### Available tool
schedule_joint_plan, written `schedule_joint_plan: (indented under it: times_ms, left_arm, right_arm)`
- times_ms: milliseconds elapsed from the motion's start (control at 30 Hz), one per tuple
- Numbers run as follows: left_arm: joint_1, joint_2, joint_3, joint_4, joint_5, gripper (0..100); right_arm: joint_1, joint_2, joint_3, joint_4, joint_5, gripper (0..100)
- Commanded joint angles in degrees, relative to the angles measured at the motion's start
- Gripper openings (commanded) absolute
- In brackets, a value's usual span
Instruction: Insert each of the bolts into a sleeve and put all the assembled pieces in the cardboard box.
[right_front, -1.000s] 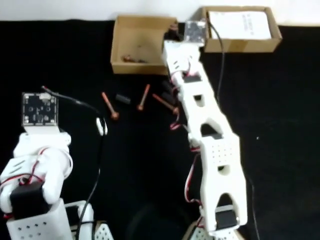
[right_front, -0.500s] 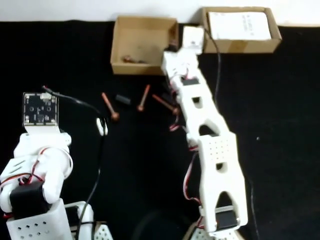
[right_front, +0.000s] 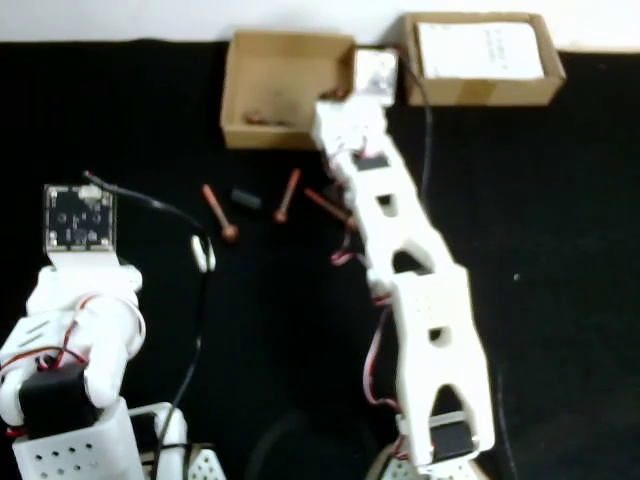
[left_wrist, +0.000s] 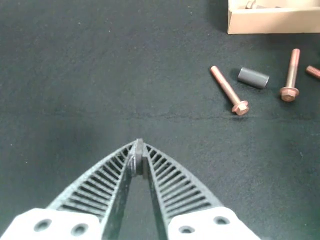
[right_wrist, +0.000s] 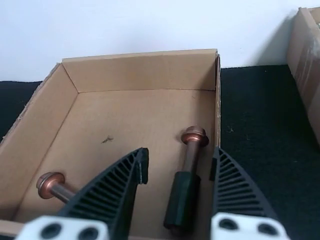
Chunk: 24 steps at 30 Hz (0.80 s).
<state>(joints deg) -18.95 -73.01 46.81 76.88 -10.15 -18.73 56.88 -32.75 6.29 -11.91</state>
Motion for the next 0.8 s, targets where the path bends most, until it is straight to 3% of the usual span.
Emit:
schedule_joint_plan:
  times_ms: [0,233,367,567,767]
  left_arm:
    - [-0.1,-0.5,-0.1,-0.4,-0.4,1]
    - [-0.1,-0.5,-0.5,-0.4,-0.4,2]
    - [-0.3,-0.5,-0.4,0.7,-0.2,10]
    - [-0.3,-0.5,-0.3,1.7,-0.2,11]
    - [-0.3,-0.5,-0.6,2.4,-0.2,11]
  right_arm:
    - [-0.1,-0.5,-2.8,0.2,0.3,20.1]
    - [1.0,-1.1,-3.2,1.5,0.3,20.3]
    - [1.9,-4.5,-3.5,9.7,0.3,20.3]
    - [1.6,-14.8,-3.4,21.9,-0.1,19.0]
    - [1.8,-24.5,-3.4,29.0,0.2,0.5]
